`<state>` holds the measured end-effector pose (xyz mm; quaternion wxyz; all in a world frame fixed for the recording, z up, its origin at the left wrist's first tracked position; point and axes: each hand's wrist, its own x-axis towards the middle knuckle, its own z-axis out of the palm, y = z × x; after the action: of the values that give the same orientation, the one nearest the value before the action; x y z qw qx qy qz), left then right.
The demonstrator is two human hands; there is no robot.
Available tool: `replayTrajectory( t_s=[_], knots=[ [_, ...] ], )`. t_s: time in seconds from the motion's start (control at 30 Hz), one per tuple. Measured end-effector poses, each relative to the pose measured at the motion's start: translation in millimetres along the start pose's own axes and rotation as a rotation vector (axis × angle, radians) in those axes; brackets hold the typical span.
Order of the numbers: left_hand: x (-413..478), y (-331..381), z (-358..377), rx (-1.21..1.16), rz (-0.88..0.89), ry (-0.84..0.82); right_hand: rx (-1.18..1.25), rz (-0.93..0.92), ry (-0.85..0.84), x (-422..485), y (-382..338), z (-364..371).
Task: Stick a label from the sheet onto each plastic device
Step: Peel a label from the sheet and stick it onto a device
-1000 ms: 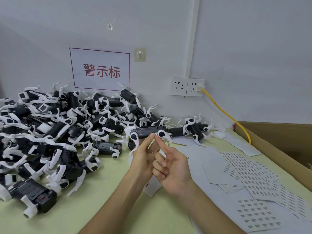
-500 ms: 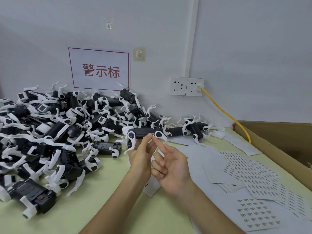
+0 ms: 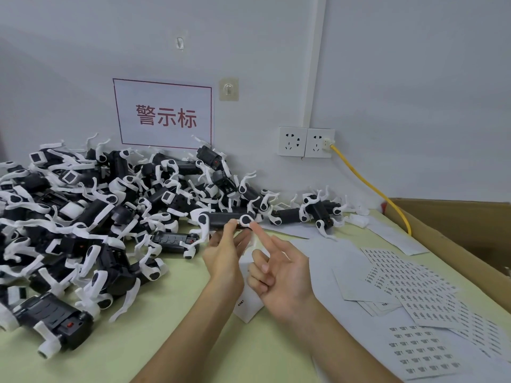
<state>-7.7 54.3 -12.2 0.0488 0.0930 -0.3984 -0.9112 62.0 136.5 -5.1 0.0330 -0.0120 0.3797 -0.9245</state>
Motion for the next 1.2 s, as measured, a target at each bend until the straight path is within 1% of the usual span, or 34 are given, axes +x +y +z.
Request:
replayTrajectory(
  t_s=[0.07,0.2,0.33,0.4,0.47,0.57,0.7,0.8,0.93,1.03,1.1,1.2],
  knots=[
    [5,6,-2,-0.053,-0.019,-0.003,0.021,-0.015,0.01,1,-6,-2],
    [9,11,-7,-0.118,-0.084,-0.098,0.048,-0.071,0.003,3,-17,-6],
    [7,9,-7,0.054,-0.029,-0.199,0.029,-0.128,0.005,5,-22,-10],
    [5,7,-5,0.114,0.004,-0.245,-0.093,-0.192,0.064,6,-23,-10],
    [2,6,-3,0.164,0.025,-0.269,-0.272,-0.271,0.162,7,-23,-10],
    [-2,3,-1,0.197,0.023,-0.297,-0.484,-0.39,0.276,8,-21,-9],
    [-2,1,-2,0.238,0.036,-0.36,-0.729,-0.483,0.332,7,-17,-6],
    [-2,-1,-3,0.27,0.046,-0.386,-0.886,-0.506,0.314,9,-13,-8],
    [-2,-6,-2,0.325,0.072,-0.37,-0.973,-0.492,0.279,11,-8,-10],
    [-1,-5,-4,0.289,0.062,-0.374,-0.972,-0.505,0.273,11,-7,-10],
    [-1,-3,-5,0.264,0.055,-0.419,-0.963,-0.507,0.28,11,-7,-10],
    [-1,-2,-5,0.306,0.059,-0.469,-0.951,-0.492,0.301,12,-10,-11]
  ],
)
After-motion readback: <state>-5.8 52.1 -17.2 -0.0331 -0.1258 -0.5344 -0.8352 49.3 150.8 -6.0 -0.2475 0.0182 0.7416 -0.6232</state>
